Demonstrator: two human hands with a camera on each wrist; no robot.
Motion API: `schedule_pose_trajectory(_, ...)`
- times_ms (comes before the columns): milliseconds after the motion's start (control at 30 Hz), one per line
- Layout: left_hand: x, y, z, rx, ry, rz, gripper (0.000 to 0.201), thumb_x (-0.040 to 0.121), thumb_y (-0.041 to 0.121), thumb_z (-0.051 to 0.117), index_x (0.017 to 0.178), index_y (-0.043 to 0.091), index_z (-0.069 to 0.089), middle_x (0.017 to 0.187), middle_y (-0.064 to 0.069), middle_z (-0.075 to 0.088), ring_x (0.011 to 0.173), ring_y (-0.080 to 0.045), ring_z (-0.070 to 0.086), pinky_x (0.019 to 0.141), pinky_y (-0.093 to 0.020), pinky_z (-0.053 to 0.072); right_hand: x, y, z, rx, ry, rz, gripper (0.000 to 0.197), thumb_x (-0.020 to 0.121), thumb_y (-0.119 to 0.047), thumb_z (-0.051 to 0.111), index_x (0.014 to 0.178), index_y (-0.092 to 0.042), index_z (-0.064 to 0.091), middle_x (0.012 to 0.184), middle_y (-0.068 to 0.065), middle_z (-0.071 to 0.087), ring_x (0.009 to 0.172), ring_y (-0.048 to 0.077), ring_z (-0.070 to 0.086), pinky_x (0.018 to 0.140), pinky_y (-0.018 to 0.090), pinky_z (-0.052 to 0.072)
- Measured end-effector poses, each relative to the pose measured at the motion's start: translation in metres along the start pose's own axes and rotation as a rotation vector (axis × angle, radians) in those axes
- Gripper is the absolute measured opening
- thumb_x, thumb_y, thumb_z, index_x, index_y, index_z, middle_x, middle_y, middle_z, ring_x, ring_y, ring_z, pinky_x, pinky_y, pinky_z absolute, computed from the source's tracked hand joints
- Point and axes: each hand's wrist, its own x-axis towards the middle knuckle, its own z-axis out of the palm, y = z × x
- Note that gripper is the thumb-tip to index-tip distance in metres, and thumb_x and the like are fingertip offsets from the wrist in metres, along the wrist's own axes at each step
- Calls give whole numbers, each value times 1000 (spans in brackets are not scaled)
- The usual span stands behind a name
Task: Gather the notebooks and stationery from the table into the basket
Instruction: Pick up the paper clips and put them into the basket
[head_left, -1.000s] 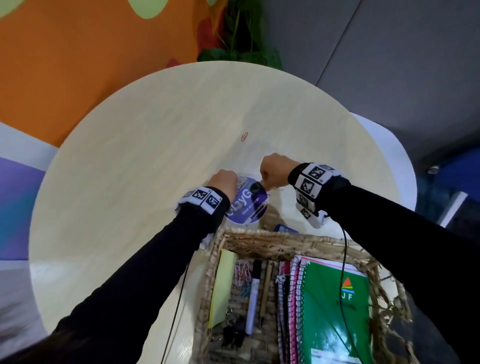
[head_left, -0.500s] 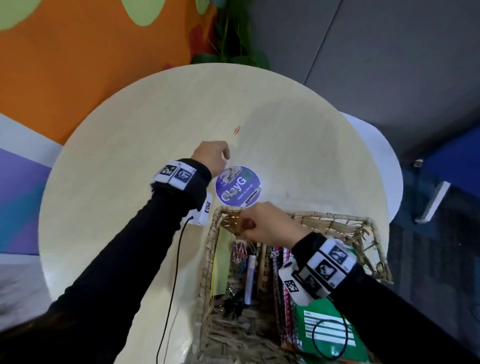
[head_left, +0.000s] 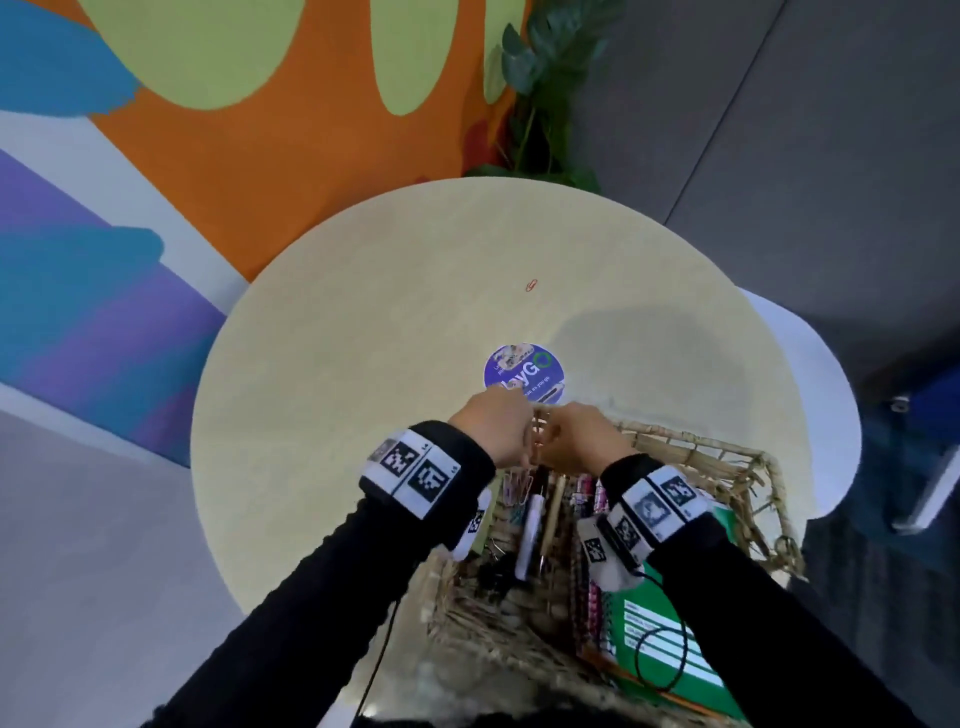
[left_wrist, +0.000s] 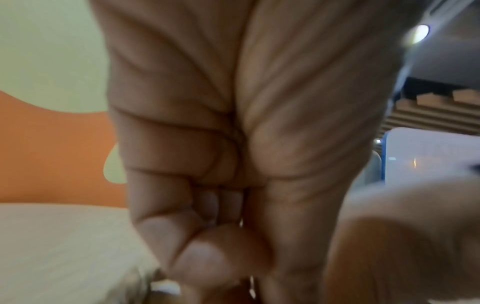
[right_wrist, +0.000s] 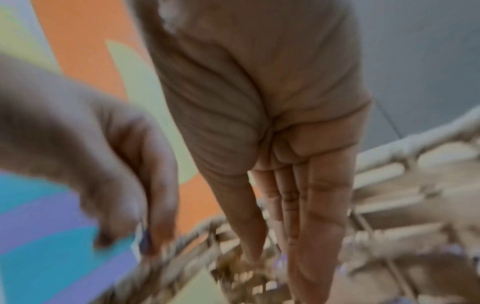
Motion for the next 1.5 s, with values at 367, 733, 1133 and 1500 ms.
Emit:
schedule_pose_trajectory(367,51,16,61,298,-226,-98,27,82,8,58,57,9,49,56,-3,48,62,-24,54,65,-31,48,-72,45,-21,226,229,39,16,81,-19,65,91,-9,74,87,8,71,86,24,66,79,32,51)
schedule_pose_trajectory(733,69,-8,-54,-55,30,99,13,80,19,63,84,12,73,76,-3,68,70,-14,59,65,-24,44,-44,63,-88,366,368,-42,10,84,-13,64,92,-15,71,80,13,75,67,22,67,75,38,57)
schedule_pose_trajectory(1133,171,-51,-18,271,-242,454,33,85,7,50,111,20,66,110,-5,67,101,-26,60,85,-38,49,113,41,-182,108,389,-182,15,85,-12,58,92,-8,70,77,6,72,71,21,71,68,27,54)
schedule_pose_trajectory(1500,206,-55,25,308,-263,785,22,80,4,57,100,10,65,94,-4,59,85,-20,52,65,-32,41,203,38,-154,-104,130,-208,23,89,-13,53,106,-9,69,86,0,59,82,18,56,80,26,46)
